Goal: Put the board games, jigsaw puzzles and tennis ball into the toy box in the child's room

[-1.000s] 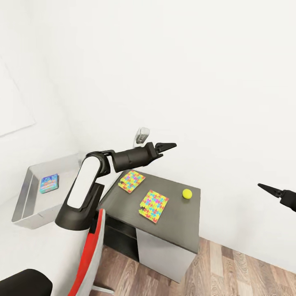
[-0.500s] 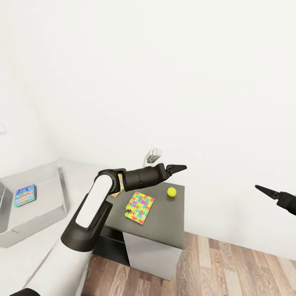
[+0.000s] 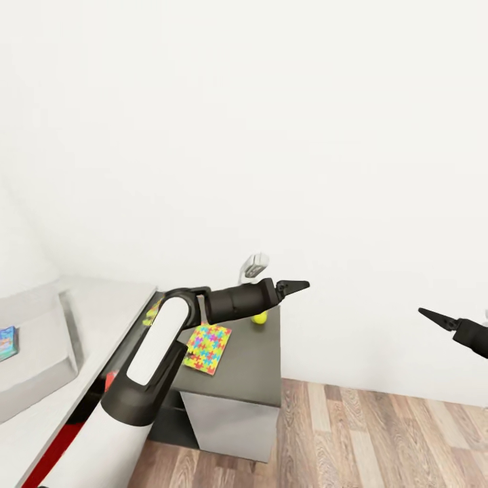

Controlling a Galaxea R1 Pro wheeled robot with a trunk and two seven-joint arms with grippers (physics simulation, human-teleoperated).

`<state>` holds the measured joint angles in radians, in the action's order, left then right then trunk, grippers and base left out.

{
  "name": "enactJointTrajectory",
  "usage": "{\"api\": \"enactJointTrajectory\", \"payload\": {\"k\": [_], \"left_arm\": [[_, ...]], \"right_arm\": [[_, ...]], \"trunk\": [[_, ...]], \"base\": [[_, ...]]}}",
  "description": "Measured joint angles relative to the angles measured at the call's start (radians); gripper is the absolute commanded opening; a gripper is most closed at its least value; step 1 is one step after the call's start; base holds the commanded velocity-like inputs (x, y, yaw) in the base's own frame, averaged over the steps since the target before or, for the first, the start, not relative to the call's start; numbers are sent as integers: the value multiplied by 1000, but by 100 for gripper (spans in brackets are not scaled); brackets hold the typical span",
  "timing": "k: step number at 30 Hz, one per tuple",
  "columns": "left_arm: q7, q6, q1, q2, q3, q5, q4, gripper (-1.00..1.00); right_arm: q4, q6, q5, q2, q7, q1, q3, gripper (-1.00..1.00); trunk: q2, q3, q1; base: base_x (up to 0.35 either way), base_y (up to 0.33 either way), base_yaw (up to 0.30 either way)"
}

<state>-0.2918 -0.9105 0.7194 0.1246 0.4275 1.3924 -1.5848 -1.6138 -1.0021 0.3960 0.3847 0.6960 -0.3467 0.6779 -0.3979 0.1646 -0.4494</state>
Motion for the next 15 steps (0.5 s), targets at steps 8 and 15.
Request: {"api": "enactJointTrajectory", "payload": {"k": [8,15], "left_arm": [[0,3,-6,-5,-1,-4,7,100],[-1,4,-7,-5,0,-5,10,100]], "right_arm": [[0,-6,-40,-1,-14,0,-1,100],[0,-9,-48,-1,-16,0,-1,100]], "trunk": [[0,-8,0],[0,-15,0]], "base": [[0,0,-256],[0,0,-256]]}}
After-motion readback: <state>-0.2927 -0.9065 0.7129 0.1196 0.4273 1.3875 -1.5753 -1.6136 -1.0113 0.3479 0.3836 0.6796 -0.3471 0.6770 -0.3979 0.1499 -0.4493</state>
